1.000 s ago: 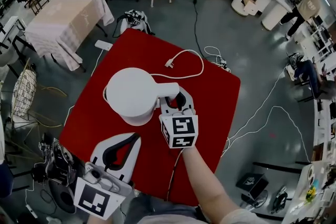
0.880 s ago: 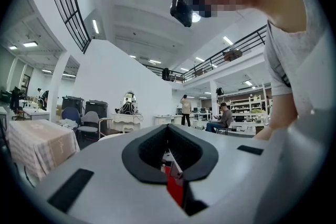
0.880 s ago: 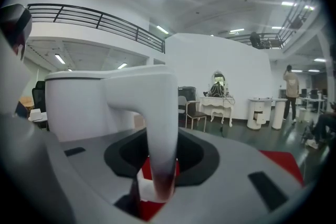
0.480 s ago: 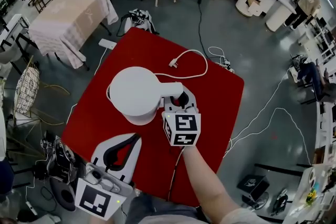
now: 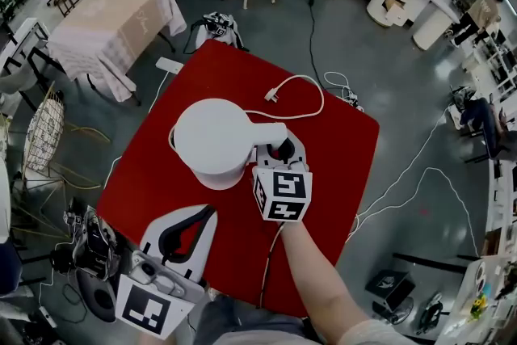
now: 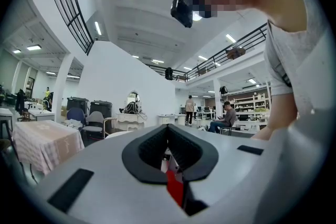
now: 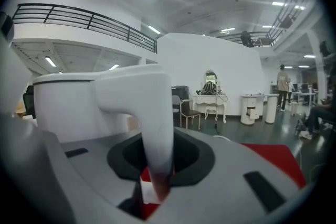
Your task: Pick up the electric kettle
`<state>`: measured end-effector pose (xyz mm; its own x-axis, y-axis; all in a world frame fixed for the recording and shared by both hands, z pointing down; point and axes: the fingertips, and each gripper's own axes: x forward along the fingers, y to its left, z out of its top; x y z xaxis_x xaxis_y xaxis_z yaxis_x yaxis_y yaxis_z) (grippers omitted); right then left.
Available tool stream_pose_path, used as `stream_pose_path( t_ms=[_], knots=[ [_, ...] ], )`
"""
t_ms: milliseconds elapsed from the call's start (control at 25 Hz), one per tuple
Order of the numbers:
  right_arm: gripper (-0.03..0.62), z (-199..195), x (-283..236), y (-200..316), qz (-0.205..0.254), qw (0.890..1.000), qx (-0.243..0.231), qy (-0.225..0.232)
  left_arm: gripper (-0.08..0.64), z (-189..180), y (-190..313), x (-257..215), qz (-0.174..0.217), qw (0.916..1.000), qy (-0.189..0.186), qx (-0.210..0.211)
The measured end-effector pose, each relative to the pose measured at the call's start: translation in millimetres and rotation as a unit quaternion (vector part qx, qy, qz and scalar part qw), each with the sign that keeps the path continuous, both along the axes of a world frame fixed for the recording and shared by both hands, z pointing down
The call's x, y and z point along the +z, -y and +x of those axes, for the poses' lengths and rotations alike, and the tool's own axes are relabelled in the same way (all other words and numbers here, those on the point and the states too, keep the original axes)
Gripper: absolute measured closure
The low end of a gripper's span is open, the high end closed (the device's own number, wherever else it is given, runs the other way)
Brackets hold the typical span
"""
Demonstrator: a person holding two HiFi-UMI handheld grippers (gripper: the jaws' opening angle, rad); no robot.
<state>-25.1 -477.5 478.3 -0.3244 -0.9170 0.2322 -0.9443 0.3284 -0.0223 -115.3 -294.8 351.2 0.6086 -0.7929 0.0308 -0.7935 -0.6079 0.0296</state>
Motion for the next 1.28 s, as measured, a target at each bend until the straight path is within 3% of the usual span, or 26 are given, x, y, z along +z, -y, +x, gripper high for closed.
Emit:
stream_pose_path(
  t_ms=[640, 1280],
  knots=[
    [0.497, 3.3, -6.3, -9.5, -0.028, 0.998, 0.018, 0.045, 0.549, -7.8, -5.7, -2.8, 0.002, 1.0, 0.004, -0.005],
    [0.497, 19.2, -59.8, -53.7, 0.002, 0.998, 0.019, 0.055, 0.549, -16.6, -31.7, -28.3, 0.034, 0.9994, -0.001, -0.001]
  ],
)
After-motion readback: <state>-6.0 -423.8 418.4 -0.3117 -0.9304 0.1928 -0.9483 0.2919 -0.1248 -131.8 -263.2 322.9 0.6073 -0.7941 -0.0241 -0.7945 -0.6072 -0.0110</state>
